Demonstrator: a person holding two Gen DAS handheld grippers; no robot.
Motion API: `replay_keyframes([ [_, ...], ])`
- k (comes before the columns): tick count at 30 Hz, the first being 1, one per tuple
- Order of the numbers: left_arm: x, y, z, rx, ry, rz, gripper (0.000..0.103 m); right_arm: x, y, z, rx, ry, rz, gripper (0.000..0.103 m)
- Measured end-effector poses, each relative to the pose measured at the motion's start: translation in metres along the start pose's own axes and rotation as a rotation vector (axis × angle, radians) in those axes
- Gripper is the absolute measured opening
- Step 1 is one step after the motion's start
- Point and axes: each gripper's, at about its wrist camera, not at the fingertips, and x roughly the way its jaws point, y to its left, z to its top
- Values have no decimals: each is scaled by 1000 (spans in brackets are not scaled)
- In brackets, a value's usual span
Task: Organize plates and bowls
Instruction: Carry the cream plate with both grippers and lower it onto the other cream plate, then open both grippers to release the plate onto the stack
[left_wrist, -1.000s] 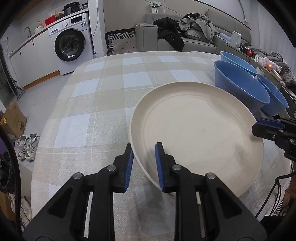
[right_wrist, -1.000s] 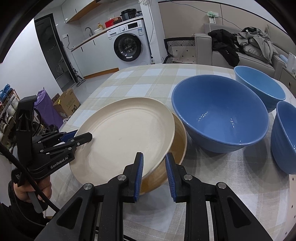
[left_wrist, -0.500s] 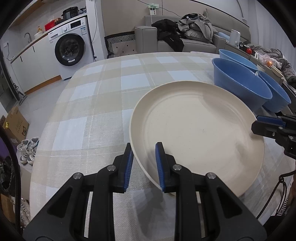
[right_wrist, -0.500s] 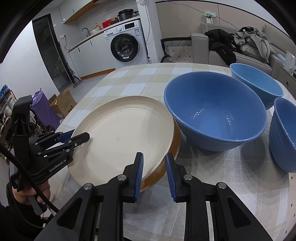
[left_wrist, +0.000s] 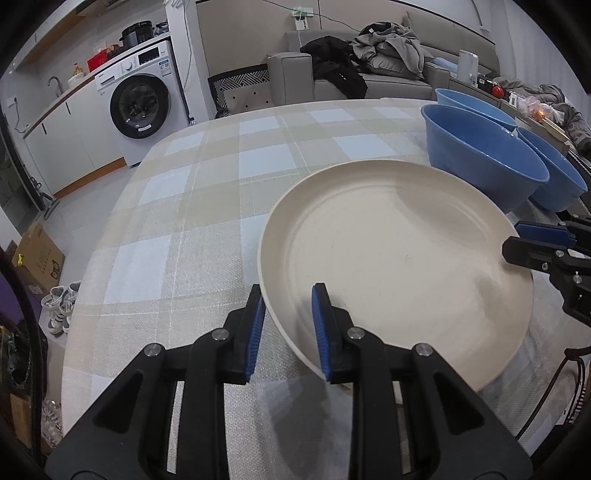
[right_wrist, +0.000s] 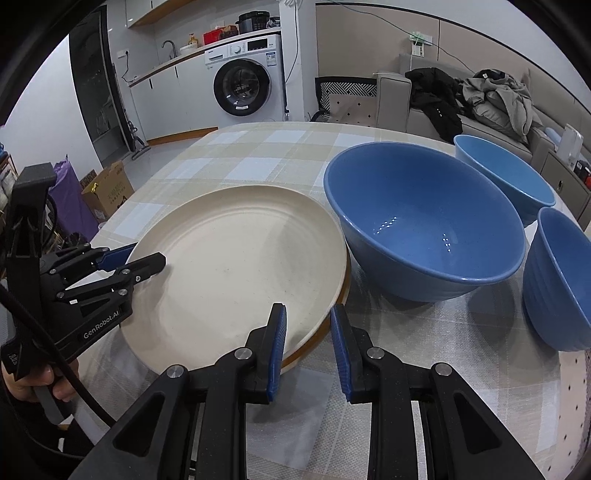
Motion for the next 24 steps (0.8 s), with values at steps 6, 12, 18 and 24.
replay_keyframes([
  [6, 1, -2, -1, 14, 0, 10, 23, 3, 1, 1, -5, 7, -18, 26],
  [12, 1, -3, -1, 19, 6, 2, 25, 4, -1, -1, 8, 9, -16, 26],
  [18, 0, 5, 0, -12, 34, -60, 34, 2, -8, -4, 36, 24, 23, 28],
  [24, -11, 13, 2, -73, 42, -165, 62, -6, -13, -4, 62, 19, 57, 58],
])
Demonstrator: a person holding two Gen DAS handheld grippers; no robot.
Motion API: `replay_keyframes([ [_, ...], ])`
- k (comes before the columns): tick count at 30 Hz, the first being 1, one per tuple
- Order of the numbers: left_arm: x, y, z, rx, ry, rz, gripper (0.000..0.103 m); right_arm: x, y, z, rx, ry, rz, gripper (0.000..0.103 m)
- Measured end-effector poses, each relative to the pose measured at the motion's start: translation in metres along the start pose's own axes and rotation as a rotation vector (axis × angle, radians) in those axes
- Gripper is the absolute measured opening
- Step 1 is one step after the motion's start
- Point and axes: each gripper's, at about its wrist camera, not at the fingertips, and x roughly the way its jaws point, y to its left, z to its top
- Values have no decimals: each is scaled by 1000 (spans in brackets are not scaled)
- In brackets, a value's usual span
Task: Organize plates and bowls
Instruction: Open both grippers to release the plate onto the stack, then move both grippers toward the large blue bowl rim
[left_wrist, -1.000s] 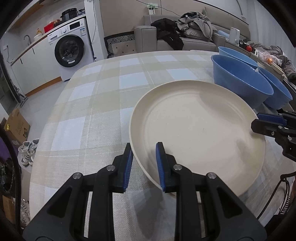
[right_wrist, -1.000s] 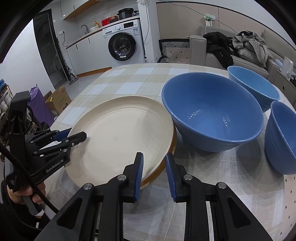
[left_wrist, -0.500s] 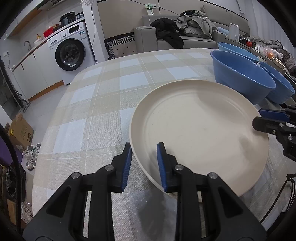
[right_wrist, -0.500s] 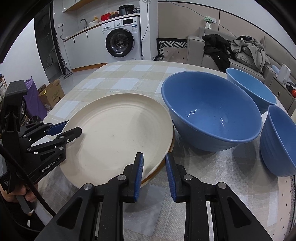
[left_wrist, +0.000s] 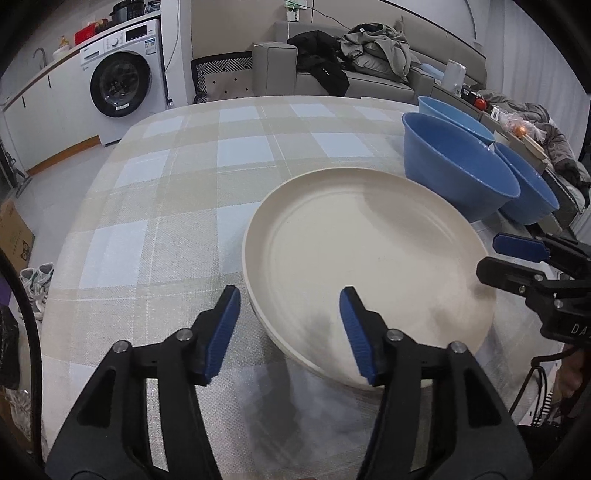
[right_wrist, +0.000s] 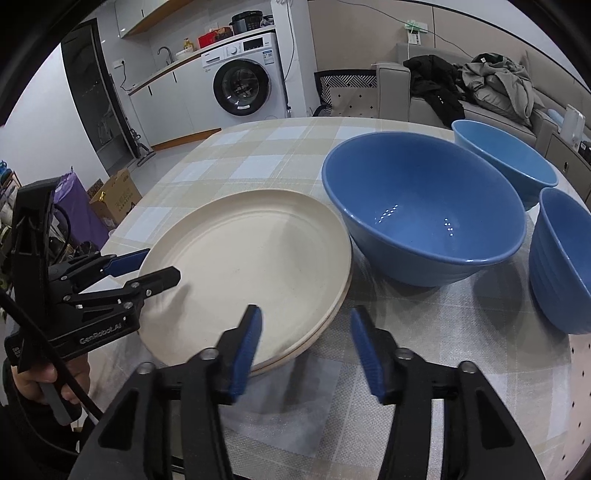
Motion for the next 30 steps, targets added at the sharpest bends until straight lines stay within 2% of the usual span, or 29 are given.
replay_keyframes([
  [1, -4, 0, 1, -6, -5, -11, 65, -2, 0, 0, 6, -4, 4, 63],
  [3, -15, 0, 3, -21, -17, -37, 80, -7, -2, 1, 19, -7, 22, 73],
  [5, -26, 0, 6, -30, -35, -59, 81, -12, -2, 1, 19, -12, 36, 81],
  [7, -36, -3, 9, -32, -46, -64, 88, -19, 0, 2, 9, -24, 39, 87],
  [9, -47, -7, 12, -27, -69, -72, 102, -28, 0, 2, 12, -36, 55, 91],
  [12, -60, -12, 16, -14, -96, -95, 102, -48, -5, 3, 45, -82, 91, 100],
  [15, -72, -18, 21, -16, -111, -109, 102, -67, -9, 4, 65, -125, 95, 102],
  [21, -84, -28, 35, -21, -122, -154, 102, -96, -22, 2, 90, -179, 53, 102],
  [30, -87, -60, 62, 34, -140, -196, 102, -132, -50, 4, 139, -243, -9, 102],
])
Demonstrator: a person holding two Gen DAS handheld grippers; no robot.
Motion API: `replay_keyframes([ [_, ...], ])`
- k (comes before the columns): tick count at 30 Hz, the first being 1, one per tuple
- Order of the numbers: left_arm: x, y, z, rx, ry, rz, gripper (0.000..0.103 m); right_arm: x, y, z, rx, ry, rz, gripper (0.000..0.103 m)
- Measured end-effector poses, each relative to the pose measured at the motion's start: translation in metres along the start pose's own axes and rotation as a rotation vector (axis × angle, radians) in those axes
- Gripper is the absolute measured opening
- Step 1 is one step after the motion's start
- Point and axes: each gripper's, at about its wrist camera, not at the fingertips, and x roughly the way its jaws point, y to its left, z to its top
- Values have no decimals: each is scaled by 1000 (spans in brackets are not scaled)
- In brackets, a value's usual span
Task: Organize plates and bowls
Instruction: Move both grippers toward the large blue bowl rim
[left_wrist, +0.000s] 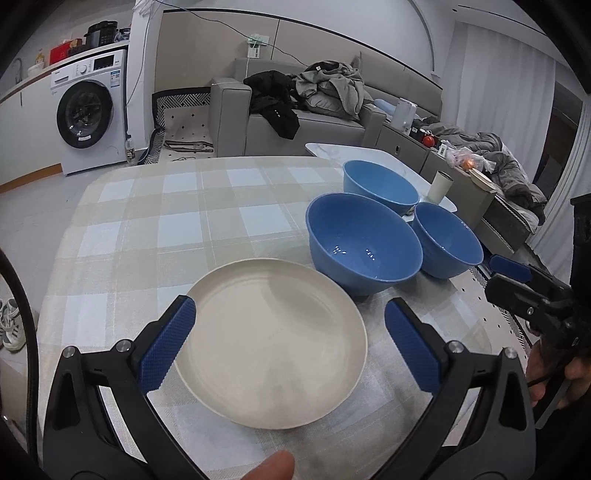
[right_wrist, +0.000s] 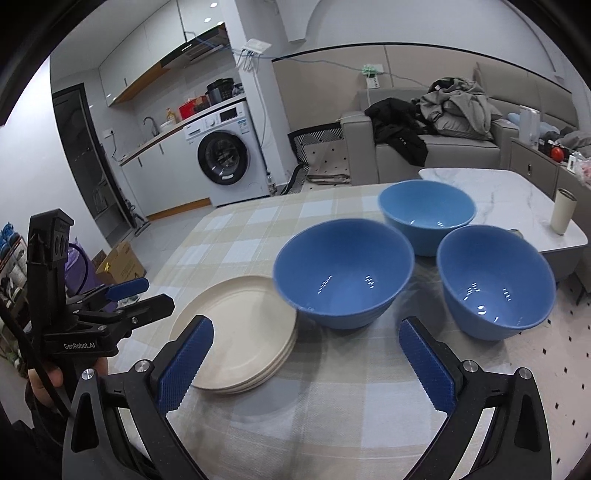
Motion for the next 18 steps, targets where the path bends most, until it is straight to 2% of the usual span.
replay_keyframes([
  [7, 15, -33, 37, 61, -15, -24, 102, -27, -31, 15, 8, -53, -48, 103],
  [18, 54, -80, 99, 151, -10, -52, 102, -41, -91, 35, 104, -97, -120, 103],
])
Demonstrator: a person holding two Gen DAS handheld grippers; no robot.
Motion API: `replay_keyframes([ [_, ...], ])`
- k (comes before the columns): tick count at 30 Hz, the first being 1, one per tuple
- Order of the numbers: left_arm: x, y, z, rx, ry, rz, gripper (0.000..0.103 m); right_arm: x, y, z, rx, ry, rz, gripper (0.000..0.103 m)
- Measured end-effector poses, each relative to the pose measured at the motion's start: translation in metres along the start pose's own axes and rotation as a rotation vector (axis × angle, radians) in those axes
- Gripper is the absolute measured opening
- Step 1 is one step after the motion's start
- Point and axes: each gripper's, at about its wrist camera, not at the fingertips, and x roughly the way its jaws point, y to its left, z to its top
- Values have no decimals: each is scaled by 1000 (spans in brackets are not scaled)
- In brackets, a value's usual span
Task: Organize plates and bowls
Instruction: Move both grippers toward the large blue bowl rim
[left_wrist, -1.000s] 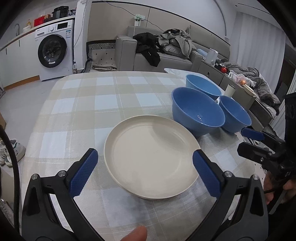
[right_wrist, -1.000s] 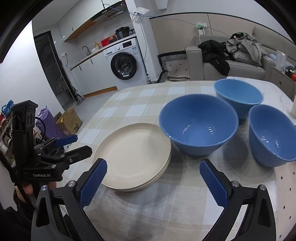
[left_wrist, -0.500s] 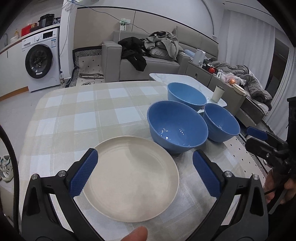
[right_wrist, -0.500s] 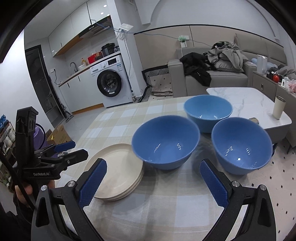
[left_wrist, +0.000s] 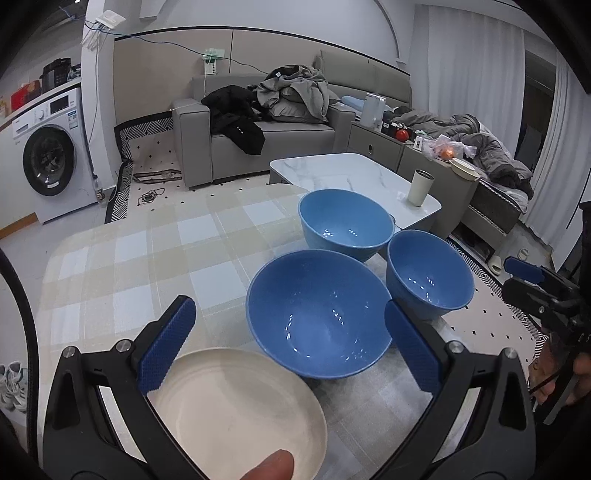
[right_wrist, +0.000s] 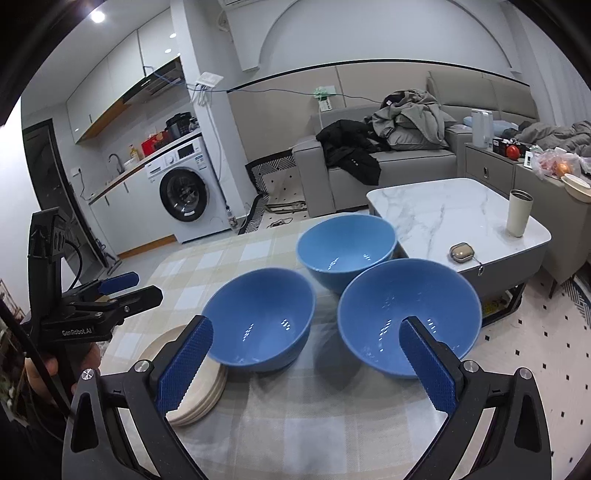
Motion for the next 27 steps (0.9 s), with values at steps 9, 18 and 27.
replay_keyframes([
  [9, 42, 3, 40, 7, 16, -13, 102, 4, -32, 31, 55, -45, -25, 103],
  [18, 85, 13, 74, -21, 36, -19, 102, 6, -60, 74, 82, -111, -64, 103],
  [27, 125, 15, 103, -33, 54, -5, 102, 35, -78, 94, 71, -65, -78, 103],
])
